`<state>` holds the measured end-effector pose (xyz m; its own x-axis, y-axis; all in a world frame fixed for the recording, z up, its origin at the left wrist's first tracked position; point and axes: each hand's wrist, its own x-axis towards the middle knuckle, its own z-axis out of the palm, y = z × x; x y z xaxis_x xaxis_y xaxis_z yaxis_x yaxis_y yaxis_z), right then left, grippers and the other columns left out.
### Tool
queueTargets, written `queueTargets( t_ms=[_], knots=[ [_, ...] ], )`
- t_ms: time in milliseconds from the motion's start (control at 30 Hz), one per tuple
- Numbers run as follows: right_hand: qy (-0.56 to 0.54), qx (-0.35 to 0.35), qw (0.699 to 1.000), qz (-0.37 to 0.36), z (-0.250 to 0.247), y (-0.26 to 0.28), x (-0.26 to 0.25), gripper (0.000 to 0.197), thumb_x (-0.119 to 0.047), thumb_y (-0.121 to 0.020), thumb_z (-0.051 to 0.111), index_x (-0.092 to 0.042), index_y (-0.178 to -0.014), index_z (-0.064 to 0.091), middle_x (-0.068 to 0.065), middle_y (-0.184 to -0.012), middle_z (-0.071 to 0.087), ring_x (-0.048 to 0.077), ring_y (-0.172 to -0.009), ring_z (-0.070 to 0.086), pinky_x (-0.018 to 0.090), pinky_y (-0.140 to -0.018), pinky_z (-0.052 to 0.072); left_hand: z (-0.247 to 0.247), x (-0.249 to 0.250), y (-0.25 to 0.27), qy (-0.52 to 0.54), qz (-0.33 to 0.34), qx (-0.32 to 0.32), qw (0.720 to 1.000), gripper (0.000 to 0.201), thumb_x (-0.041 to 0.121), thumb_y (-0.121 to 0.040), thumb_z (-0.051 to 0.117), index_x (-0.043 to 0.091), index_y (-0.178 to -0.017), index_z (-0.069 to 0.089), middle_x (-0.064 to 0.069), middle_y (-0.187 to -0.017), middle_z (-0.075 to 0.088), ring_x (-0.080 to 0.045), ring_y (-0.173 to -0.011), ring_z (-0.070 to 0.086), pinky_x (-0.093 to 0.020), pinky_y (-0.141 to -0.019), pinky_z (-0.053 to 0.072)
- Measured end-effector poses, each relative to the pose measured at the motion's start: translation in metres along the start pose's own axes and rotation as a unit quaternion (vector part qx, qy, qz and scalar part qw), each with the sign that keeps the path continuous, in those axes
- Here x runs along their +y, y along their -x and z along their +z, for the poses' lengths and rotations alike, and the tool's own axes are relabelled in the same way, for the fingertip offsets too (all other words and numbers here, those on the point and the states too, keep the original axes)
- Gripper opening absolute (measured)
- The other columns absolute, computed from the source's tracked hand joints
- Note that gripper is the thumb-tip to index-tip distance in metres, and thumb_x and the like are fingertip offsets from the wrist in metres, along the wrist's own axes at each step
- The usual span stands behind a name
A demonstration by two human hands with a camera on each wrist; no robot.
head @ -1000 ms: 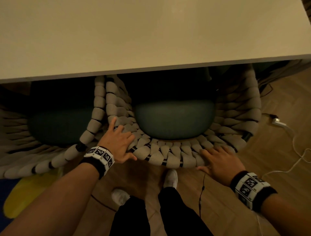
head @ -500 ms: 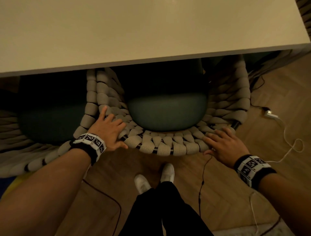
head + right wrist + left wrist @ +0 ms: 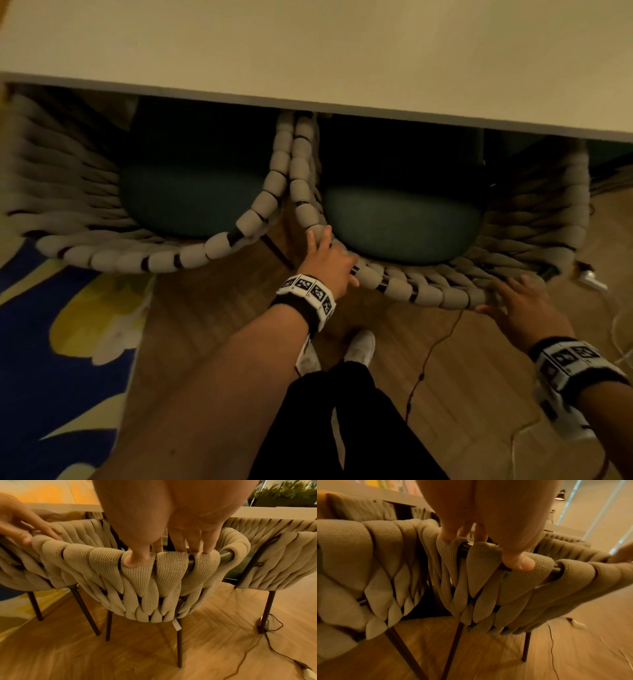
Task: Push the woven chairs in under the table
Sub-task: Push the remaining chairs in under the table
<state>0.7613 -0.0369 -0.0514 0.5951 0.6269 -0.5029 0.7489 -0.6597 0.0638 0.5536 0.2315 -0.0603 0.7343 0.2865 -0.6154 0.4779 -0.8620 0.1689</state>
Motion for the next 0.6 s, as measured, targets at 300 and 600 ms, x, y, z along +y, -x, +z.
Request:
queueTargets(
  t_ms=[300,600],
  knots=[
    [-0.016,-0.007,1.0,0.001,0.002,-0.002,0.006,0.057,-0.06,-0.088,0.051,-0.023,-0.132,0.051,0.005,-0.121,0.056,0.024,-0.115,0.045,0.041,-0.096,0.045,-0.006,0.004,-0.003,0.049,-0.034,-0.019,0.998,0.05,0.044,-0.089,0.062,0.026,-0.135,0.054,-0.01,-0.14,0.05,-0.039,-0.148,0.002,-0.067,-0.115,-0.002],
    [-0.063,0.023,0.997,-0.04,0.015,0.003,0.014,0.053,-0.055,-0.089,0.052,-0.017,-0.124,0.054,0.015,-0.13,0.055,0.038,-0.132,0.037,0.051,-0.108,0.033,-0.019,0.022,-0.046,0.008,-0.108,-0.103,0.989,0.096,0.06,-0.067,0.069,0.03,-0.149,0.029,-0.005,-0.147,0.045,-0.032,-0.137,0.039,-0.056,-0.11,0.034]
  ],
)
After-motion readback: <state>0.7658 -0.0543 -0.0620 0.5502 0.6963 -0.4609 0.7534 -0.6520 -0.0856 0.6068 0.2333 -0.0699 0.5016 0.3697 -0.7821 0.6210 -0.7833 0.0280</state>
